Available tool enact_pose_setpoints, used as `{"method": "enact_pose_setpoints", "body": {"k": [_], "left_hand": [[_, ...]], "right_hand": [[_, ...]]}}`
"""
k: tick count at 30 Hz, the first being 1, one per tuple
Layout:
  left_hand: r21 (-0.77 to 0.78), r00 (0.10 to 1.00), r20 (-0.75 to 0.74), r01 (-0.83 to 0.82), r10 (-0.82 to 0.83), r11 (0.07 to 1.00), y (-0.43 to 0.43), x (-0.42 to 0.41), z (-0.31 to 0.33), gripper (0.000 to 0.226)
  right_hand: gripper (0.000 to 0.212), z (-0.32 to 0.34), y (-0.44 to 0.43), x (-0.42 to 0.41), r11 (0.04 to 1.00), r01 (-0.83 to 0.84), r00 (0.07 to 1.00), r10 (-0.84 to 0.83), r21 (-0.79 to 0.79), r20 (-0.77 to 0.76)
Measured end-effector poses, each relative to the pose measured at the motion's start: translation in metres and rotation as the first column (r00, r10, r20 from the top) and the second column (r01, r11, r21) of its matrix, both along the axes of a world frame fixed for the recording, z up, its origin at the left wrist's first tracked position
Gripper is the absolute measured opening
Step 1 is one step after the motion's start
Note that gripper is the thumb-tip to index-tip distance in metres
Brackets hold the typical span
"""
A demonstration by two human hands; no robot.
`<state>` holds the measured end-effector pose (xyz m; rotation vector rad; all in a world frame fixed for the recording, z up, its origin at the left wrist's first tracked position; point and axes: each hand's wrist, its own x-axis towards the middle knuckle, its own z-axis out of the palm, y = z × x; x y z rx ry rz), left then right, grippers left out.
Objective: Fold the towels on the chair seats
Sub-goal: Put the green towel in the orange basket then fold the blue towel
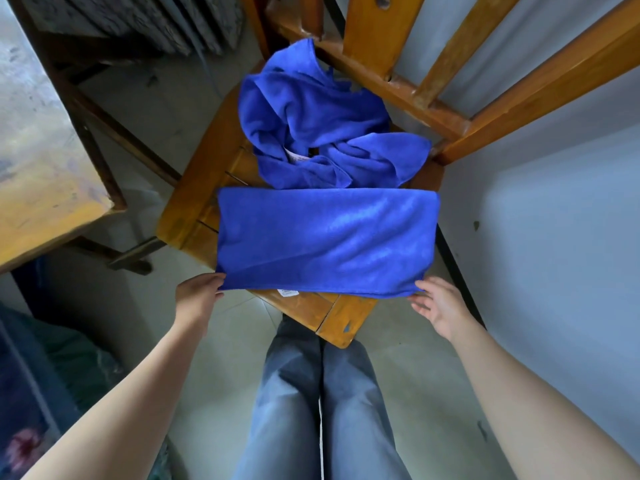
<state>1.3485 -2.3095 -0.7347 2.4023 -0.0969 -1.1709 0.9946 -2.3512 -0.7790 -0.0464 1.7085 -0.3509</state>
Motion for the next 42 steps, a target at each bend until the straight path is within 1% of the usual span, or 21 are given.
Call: {"method": "enact_pose_setpoints", "body": {"k": [4, 6, 9, 12, 13, 16, 19, 20, 21, 23, 24, 25, 28, 29, 31, 32, 34, 36, 38, 40, 42], "left_hand": [[-0.053, 0.995, -0.019, -0.096, 0.095, 0.994, -0.004, -0.005, 0.001, 0.023], [-0.053, 0.993, -0.027, -0.113, 0.111, 0.992, -0.008, -0.008, 0.003, 0.029], [-0.046, 0.988, -0.09, -0.128, 0.123, 0.991, -0.01, -0.006, 0.006, 0.039], [0.009, 0.978, -0.153, -0.141, 0.14, 0.99, -0.01, -0.004, 0.005, 0.03], [0.021, 0.981, -0.145, -0.128, 0.13, 0.992, -0.01, -0.002, 0.004, 0.025], [-0.023, 0.993, -0.103, -0.064, 0.061, 0.998, -0.002, 0.003, 0.023, 0.01], [0.006, 0.996, -0.076, -0.038, 0.038, 0.999, -0.01, 0.002, 0.03, 0.018], [0.007, 0.993, -0.097, -0.063, 0.064, 0.998, -0.016, 0.002, 0.035, 0.02], [-0.011, 0.983, -0.143, -0.118, 0.115, 0.993, -0.024, 0.005, 0.045, 0.022], [-0.068, 0.944, -0.24, -0.248, 0.225, 0.966, -0.044, 0.013, 0.066, 0.024], [-0.082, 0.93, -0.274, -0.278, 0.246, 0.957, -0.052, 0.016, 0.075, 0.024], [-0.084, 0.918, -0.31, -0.287, 0.249, 0.954, -0.059, 0.019, 0.086, 0.025], [-0.03, 0.847, -0.464, -0.306, 0.258, 0.952, -0.069, 0.021, 0.115, 0.029], [-0.023, 0.832, -0.489, -0.311, 0.261, 0.95, -0.072, 0.022, 0.122, 0.03], [-0.026, 0.825, -0.497, -0.322, 0.267, 0.946, -0.079, 0.025, 0.137, 0.029], [-0.032, 0.826, -0.495, -0.329, 0.271, 0.944, -0.081, 0.028, 0.141, 0.029], [-0.033, 0.837, -0.476, -0.323, 0.269, 0.946, -0.081, 0.03, 0.149, 0.029], [-0.062, 0.838, -0.481, -0.325, 0.257, 0.944, -0.085, 0.028, 0.155, 0.029], [-0.111, 0.83, -0.502, -0.341, 0.243, 0.934, -0.087, 0.026, 0.163, 0.027], [-0.158, 0.819, -0.531, -0.348, 0.217, 0.924, -0.08, 0.024, 0.171, 0.022], [-0.196, 0.802, -0.561, -0.368, 0.204, 0.909, -0.064, 0.023, 0.172, 0.019]], "right_hand": [[0.015, 0.007, 0.006, -0.004, 1.0, 0.007, 1.0, -0.007, -0.023, 0.002], [0.012, 0.01, 0.007, -0.007, 1.0, -0.002, 1.0, 0.002, -0.026, -0.015], [0.011, 0.016, 0.008, -0.007, 0.999, -0.005, 1.0, 0.004, -0.032, -0.026], [0.011, 0.021, 0.005, -0.007, 0.999, -0.016, 0.999, 0.015, -0.03, -0.03], [0.01, 0.021, 0.005, -0.008, 0.999, -0.024, 0.999, 0.023, -0.028, -0.033], [0.009, 0.046, 0.008, -0.004, 0.995, -0.057, 0.998, 0.054, -0.077, -0.037], [0.015, 0.061, -0.001, -0.003, 0.982, -0.158, 0.987, 0.154, -0.108, -0.045], [0.017, 0.07, -0.005, -0.003, 0.975, -0.172, 0.985, 0.166, -0.143, -0.054], [0.019, 0.084, -0.012, -0.004, 0.968, -0.149, 0.989, 0.141, -0.2, -0.051], [0.02, 0.114, -0.031, -0.009, 0.945, -0.028, 0.999, 0.036, -0.327, 0.018], [0.02, 0.127, -0.039, -0.011, 0.931, 0.005, 0.999, 0.013, -0.365, 0.045], [0.021, 0.14, -0.047, -0.011, 0.921, -0.023, 0.999, 0.038, -0.389, 0.029], [0.023, 0.17, -0.06, -0.006, 0.884, -0.25, 0.968, 0.217, -0.395, -0.125], [0.024, 0.179, -0.065, -0.004, 0.872, -0.252, 0.967, 0.215, -0.419, -0.134], [0.023, 0.194, -0.077, -0.001, 0.857, -0.168, 0.986, 0.138, -0.488, -0.097], [0.023, 0.198, -0.082, 0.0, 0.853, -0.155, 0.988, 0.121, -0.498, -0.1], [0.023, 0.202, -0.085, 0.006, 0.854, -0.235, 0.969, 0.165, -0.465, -0.185], [0.023, 0.203, -0.087, 0.009, 0.846, -0.245, 0.962, 0.151, -0.474, -0.229], [0.023, 0.213, -0.09, 0.014, 0.813, -0.185, 0.97, 0.063, -0.552, -0.233], [0.025, 0.224, -0.09, 0.013, 0.766, -0.117, 0.979, -0.016, -0.632, -0.201], [0.039, 0.23, -0.083, 0.009, 0.713, -0.026, 0.987, -0.092, -0.701, -0.13]]}}
